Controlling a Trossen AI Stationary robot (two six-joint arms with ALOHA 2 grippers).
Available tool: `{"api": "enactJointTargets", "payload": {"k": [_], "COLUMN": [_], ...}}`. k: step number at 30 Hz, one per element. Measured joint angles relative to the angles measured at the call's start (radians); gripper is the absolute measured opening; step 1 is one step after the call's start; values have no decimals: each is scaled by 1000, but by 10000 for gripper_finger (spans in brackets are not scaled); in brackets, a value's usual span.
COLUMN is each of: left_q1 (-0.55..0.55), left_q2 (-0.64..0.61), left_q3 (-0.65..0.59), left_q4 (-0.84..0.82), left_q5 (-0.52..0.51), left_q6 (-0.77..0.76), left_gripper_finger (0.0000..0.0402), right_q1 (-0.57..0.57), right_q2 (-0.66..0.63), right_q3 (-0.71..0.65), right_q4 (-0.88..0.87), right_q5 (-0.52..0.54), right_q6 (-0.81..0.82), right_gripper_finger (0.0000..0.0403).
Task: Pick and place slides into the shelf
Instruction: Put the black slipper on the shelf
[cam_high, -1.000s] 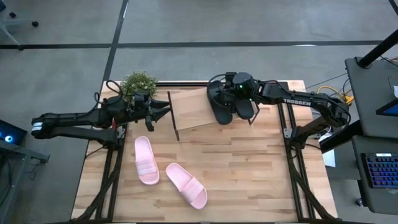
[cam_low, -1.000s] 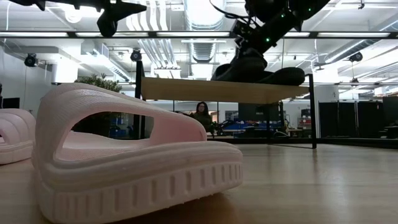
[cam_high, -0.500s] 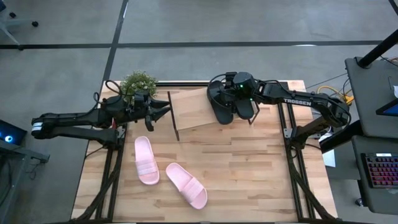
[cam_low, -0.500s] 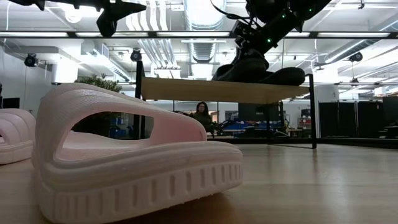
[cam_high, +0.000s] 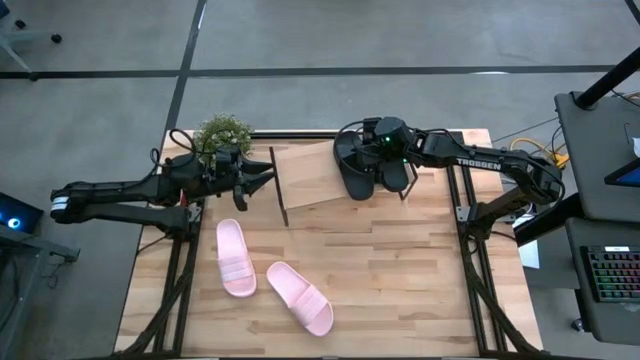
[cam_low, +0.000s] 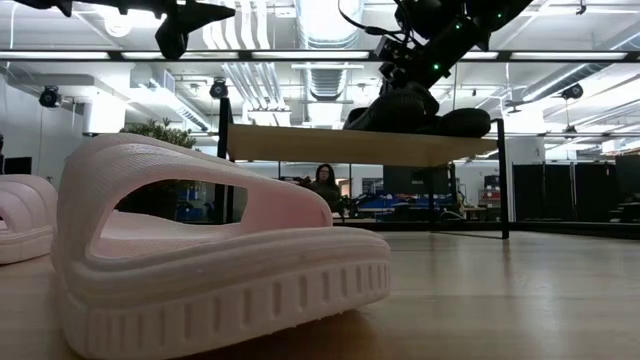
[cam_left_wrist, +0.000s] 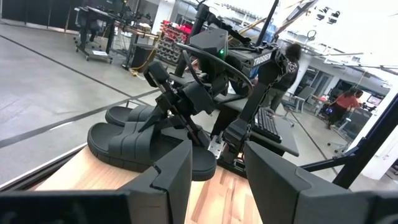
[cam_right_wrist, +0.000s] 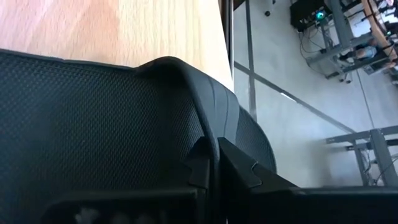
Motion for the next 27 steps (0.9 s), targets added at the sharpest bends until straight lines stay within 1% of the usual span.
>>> {"api": "enactJointTargets", "payload": {"k": [14,23,27], "left_q1": [1,1,1], "left_q2": [0,0,0], "left_q3": [0,-2,-2], "left_q4": [0,0,0], "left_q5": [0,0,0], "left_q6": [-24,-24,-23], "left_gripper_finger": [132,132,132], "right_q1": [0,-2,-1], "right_q2": [-7,-58,-63], "right_q3": [0,-1,-2], "right_q4": [-15,-73,-97], "right_q5": [11,21,19], "right_q6": [23,23,58], "right_gripper_finger": [63,115,131]}}
